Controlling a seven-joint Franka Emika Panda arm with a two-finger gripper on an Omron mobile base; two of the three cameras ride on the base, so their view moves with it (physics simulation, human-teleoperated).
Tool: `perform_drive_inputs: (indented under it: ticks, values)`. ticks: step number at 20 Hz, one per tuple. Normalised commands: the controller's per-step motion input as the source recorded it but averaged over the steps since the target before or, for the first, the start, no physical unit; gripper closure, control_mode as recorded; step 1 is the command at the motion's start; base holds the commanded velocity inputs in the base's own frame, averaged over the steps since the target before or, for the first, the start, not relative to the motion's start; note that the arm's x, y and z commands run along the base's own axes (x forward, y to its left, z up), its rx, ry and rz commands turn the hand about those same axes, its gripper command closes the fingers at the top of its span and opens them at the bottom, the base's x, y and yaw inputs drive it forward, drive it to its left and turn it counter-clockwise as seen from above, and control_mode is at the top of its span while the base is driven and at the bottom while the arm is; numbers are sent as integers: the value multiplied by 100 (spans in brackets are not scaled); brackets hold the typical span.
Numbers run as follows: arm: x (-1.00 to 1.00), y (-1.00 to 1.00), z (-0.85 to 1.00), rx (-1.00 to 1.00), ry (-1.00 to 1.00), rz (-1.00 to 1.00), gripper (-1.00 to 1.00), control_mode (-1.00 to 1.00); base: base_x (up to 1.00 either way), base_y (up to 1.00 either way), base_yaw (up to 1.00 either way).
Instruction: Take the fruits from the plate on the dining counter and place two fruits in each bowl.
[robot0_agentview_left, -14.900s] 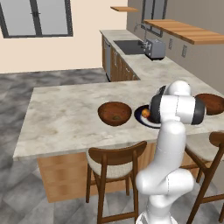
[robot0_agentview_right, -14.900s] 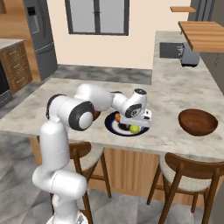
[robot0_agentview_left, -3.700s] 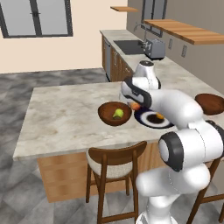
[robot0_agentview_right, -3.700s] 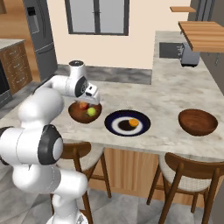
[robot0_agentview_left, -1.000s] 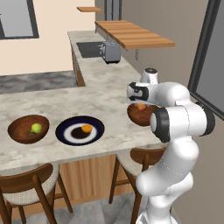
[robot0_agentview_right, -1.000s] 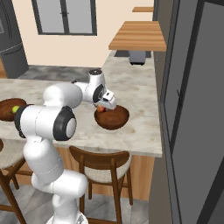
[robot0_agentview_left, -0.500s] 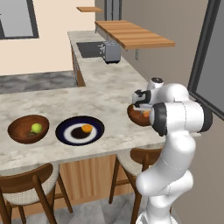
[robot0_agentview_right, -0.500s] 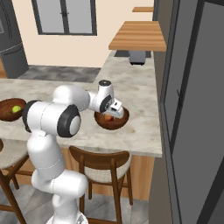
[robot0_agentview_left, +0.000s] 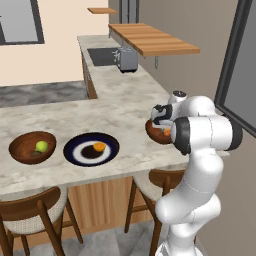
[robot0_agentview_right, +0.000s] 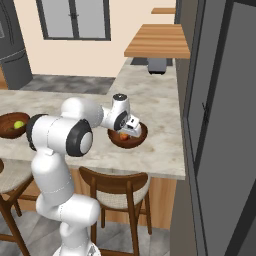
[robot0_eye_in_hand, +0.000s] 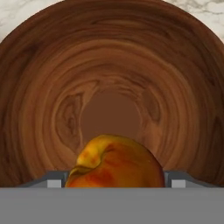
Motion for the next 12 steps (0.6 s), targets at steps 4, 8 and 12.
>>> perform_drive_inputs:
  ticks: [4,8,12]
  values:
    - [-1,0,0,0,-1,0,-100,-100,0,0,0]
    - [0,-6,30,0,-5,0,-100,-100,0,0,0]
    - [-48,0,75,1,0,0,-100,-100,0,0,0]
